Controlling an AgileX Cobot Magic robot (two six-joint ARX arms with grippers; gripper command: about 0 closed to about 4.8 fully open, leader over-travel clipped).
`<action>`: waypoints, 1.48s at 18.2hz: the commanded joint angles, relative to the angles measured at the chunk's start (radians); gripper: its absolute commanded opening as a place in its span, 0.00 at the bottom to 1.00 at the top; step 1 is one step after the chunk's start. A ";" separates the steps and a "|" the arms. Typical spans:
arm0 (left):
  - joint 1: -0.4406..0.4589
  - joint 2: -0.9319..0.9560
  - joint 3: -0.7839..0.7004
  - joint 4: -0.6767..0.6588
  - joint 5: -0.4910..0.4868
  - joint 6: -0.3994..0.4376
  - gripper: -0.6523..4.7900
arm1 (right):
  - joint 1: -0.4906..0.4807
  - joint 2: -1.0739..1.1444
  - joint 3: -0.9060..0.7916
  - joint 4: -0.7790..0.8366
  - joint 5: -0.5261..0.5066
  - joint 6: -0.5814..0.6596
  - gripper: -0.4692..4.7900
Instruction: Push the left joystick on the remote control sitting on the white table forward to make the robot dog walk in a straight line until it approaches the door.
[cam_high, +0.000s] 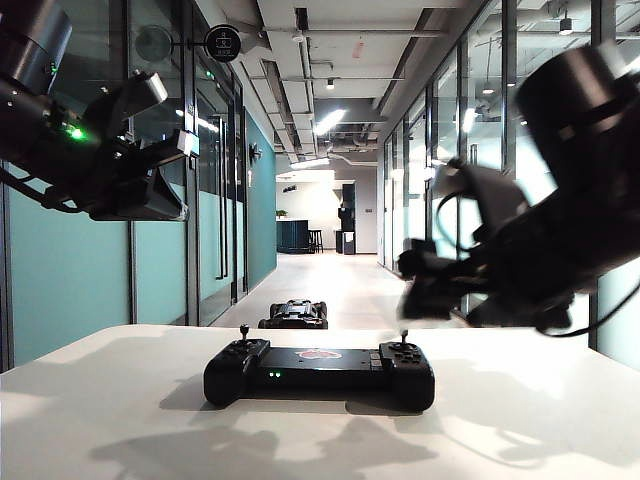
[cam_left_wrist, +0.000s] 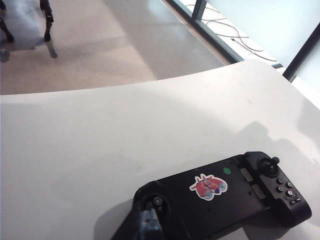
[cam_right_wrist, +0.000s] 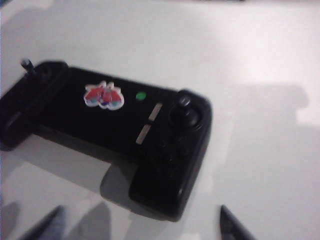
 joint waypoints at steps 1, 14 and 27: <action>-0.003 -0.003 0.005 0.013 0.007 0.003 0.11 | 0.009 0.044 0.074 -0.074 -0.002 0.022 0.85; -0.003 -0.003 0.005 0.013 0.011 0.003 0.11 | 0.006 0.195 0.215 -0.175 -0.019 0.076 0.90; -0.003 -0.003 0.005 0.012 0.011 0.003 0.11 | 0.004 0.304 0.309 -0.198 -0.006 0.070 0.90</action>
